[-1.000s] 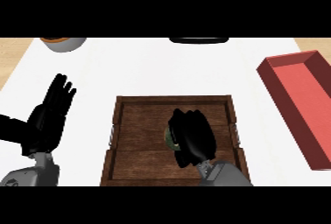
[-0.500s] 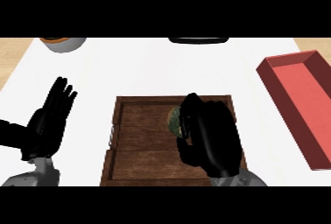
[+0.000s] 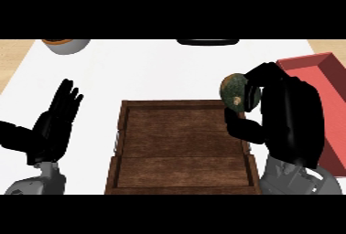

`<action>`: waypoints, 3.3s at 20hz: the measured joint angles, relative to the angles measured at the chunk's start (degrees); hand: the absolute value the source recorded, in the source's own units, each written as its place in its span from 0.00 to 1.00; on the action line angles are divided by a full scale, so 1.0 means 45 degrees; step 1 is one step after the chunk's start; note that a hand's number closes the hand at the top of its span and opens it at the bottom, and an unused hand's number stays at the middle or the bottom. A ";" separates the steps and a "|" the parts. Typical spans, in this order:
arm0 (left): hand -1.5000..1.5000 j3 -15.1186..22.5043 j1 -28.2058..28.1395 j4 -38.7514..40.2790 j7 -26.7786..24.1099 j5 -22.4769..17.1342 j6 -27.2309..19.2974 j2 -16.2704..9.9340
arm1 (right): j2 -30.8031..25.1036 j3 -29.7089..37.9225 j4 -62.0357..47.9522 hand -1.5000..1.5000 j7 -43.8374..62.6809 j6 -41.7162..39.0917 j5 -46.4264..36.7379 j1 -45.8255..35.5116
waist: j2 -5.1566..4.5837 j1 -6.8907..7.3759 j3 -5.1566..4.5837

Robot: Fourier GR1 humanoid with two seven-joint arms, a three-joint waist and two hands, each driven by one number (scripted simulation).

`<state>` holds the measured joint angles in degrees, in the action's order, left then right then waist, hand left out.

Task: Pick the squash from the tray and place it in the cardboard box

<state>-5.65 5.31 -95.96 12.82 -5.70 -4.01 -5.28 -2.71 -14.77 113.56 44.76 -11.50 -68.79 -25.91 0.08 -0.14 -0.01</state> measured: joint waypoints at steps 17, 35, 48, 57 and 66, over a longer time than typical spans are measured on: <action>0.50 -0.0178 0.0526 0.0571 -0.0155 -0.0042 0.0085 -0.0115 | -0.3926 0.5689 -0.4506 1.00 -0.4089 0.1462 0.1682 -0.0451 | -0.0051 0.0106 0.0005; 0.50 0.0137 0.0515 0.0130 0.0164 0.0126 -0.0032 0.0036 | -0.6151 0.6728 -1.4279 0.00 -0.7757 0.2292 0.1373 -0.1911 | -0.0111 0.0293 0.0021; 0.50 0.0028 0.0275 -0.0083 0.0286 0.0008 0.0032 -0.0047 | -0.5466 1.0054 -1.4115 0.00 -1.1496 0.5312 0.6075 -0.2955 | -0.0008 0.0082 0.0026; 0.50 -0.0177 0.0120 0.0187 -0.0037 -0.0051 0.0087 -0.0086 | -0.5791 1.2963 -1.3698 0.00 -1.2153 0.3284 1.0559 -0.2657 | 0.0015 -0.0065 0.0010; 0.50 0.0041 0.0353 0.0192 -0.0019 0.0175 -0.0114 0.0094 | -0.6447 1.4017 -1.3273 0.00 -1.3153 0.2669 1.3017 -0.0897 | -0.0007 -0.0006 0.0005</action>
<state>-5.47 6.90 -95.09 12.73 -4.92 -4.52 -4.86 -31.72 48.31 53.83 -14.43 0.51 -10.21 -29.94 0.05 -0.17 0.01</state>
